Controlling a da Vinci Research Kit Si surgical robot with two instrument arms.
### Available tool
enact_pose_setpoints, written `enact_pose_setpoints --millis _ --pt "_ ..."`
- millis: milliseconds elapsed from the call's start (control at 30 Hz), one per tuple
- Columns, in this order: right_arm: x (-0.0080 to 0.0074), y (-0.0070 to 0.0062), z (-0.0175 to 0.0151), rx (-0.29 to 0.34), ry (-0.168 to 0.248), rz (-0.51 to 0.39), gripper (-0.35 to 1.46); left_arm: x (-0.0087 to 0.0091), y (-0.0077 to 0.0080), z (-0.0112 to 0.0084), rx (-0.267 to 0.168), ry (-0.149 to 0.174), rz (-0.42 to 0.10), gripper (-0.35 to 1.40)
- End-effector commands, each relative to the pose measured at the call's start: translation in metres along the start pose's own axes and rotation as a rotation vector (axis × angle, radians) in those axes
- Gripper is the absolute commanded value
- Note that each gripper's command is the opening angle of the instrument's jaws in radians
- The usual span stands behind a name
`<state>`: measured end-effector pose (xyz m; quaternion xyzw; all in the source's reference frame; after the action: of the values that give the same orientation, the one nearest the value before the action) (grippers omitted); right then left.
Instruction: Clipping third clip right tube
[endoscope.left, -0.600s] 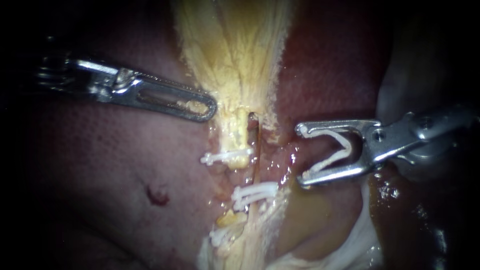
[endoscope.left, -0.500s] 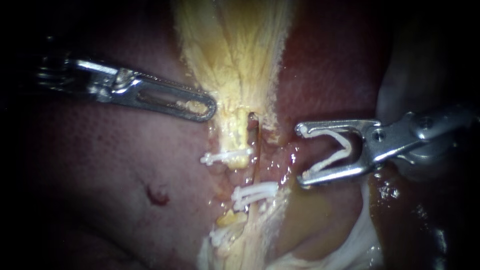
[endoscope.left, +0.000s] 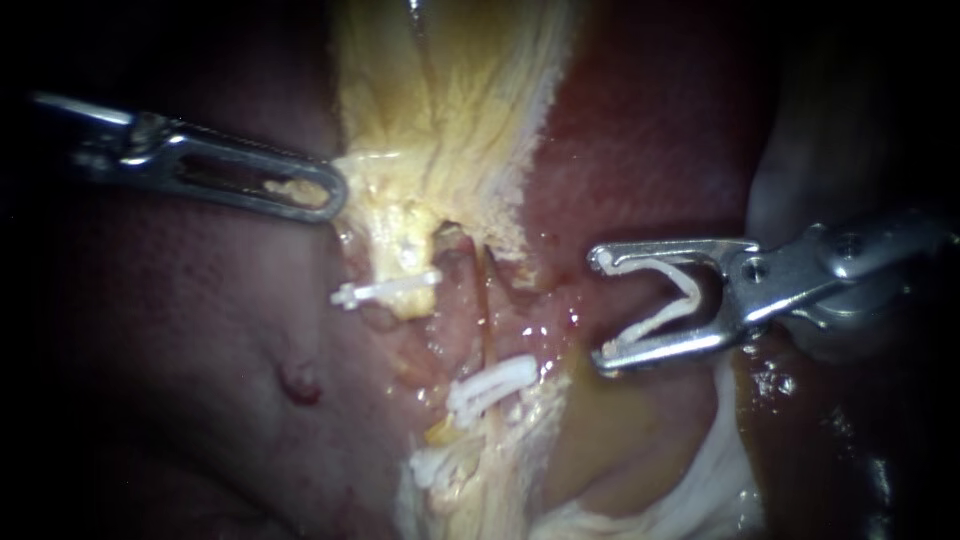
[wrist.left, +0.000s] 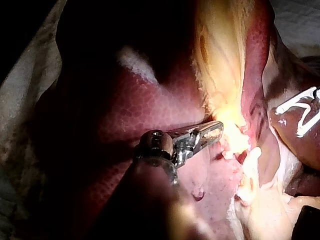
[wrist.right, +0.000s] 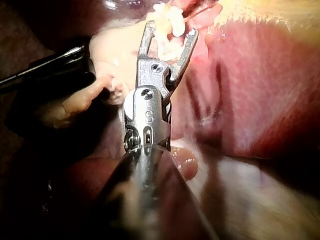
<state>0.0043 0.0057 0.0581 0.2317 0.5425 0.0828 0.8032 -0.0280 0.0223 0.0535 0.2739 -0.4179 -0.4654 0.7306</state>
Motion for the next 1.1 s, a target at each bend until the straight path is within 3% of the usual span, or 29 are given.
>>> enact_pose_setpoints --millis 33,367,733,1100 --pt "0.0 0.0 0.0001 0.0 0.0 0.0 0.5 -0.0001 0.0 -0.0001 0.001 -0.004 -0.003 -0.35" --pt "-0.0006 0.0001 0.0021 0.007 0.002 0.018 0.5 0.0 0.0 -0.0001 -0.001 -0.005 -0.003 -0.35" --pt "-0.0031 0.0013 0.0072 0.031 0.007 0.091 0.5 0.0002 0.0 0.0001 -0.003 -0.006 -0.002 -0.35" --pt "-0.0052 0.0042 0.0098 0.029 0.012 0.184 0.49 0.0003 0.0 0.0002 -0.003 -0.007 -0.002 -0.35"
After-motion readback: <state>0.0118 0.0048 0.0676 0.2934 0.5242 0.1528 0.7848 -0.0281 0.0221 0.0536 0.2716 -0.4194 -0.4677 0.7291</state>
